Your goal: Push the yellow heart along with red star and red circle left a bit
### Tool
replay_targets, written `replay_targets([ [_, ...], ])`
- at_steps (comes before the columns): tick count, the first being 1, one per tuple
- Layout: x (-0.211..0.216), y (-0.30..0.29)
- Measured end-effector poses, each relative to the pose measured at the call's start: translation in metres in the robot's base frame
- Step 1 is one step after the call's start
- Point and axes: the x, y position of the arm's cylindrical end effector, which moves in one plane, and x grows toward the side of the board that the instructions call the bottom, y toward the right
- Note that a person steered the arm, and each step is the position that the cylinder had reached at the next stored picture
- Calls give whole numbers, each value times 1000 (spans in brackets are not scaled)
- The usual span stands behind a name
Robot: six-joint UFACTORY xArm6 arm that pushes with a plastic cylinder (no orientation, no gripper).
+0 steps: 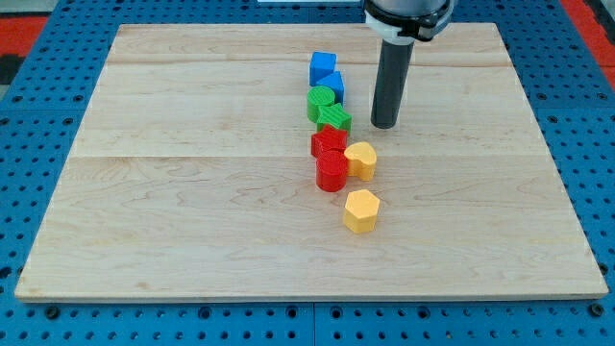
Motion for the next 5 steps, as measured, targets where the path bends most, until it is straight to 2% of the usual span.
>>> replay_targets([
  [4, 78, 0],
  [5, 78, 0],
])
